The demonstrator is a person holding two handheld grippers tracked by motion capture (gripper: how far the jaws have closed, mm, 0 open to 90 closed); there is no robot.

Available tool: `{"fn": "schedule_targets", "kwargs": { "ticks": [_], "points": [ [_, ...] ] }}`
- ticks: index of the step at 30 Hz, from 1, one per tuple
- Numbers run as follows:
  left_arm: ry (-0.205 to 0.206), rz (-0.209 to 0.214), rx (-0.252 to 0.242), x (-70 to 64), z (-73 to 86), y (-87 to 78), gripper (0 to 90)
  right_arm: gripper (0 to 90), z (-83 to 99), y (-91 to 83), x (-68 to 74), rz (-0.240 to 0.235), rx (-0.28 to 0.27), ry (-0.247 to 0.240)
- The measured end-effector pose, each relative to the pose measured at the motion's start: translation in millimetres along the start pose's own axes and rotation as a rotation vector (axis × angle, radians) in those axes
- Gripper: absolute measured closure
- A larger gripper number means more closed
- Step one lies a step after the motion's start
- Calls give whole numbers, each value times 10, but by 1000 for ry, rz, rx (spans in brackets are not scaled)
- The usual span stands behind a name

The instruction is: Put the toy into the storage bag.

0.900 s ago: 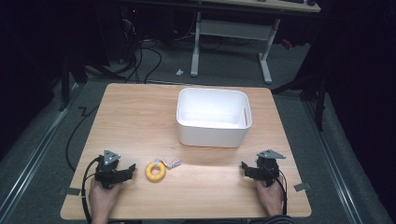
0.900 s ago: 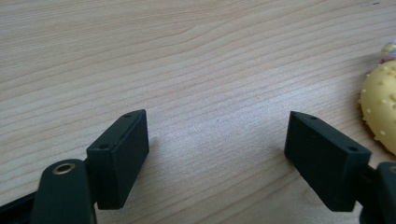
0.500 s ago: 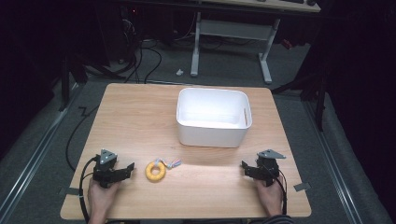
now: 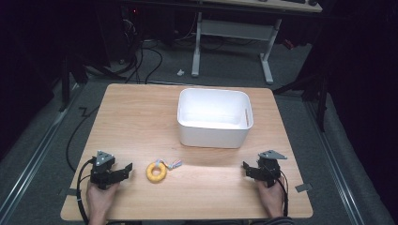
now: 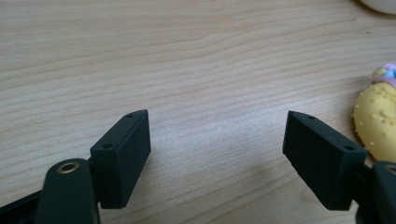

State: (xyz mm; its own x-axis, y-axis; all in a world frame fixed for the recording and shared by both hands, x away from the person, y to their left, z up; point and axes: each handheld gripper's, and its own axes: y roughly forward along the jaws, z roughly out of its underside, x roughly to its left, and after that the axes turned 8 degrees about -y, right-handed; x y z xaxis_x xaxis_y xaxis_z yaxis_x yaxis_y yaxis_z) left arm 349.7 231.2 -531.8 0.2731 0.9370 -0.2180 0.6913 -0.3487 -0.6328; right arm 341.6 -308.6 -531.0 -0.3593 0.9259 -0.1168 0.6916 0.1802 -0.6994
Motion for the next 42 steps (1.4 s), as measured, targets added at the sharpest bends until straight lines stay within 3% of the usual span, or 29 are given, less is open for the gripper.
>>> {"fn": "schedule_targets", "kwargs": {
  "ticks": [4,10,14,28,30,37,42],
  "points": [
    [-7,10,-6,30,-12,-47,244,228,1,-1,1,-1,0,0],
    [35,18,7,16,-49,-108,263,228,2,-2,0,-1,-1,-2],
    [24,46,22,-13,-82,-131,275,228,3,-2,0,-1,-1,-3],
    [123,65,51,-308,-143,-127,273,230,5,-4,2,-1,-1,-1],
    [135,75,72,-352,-158,-116,273,230,4,-5,4,-1,0,0],
    [119,101,90,-476,-187,-107,266,233,6,-8,12,-5,-2,-4],
    [159,127,113,-632,-233,-123,274,233,10,-13,20,-11,-3,-11]
  ]
}}
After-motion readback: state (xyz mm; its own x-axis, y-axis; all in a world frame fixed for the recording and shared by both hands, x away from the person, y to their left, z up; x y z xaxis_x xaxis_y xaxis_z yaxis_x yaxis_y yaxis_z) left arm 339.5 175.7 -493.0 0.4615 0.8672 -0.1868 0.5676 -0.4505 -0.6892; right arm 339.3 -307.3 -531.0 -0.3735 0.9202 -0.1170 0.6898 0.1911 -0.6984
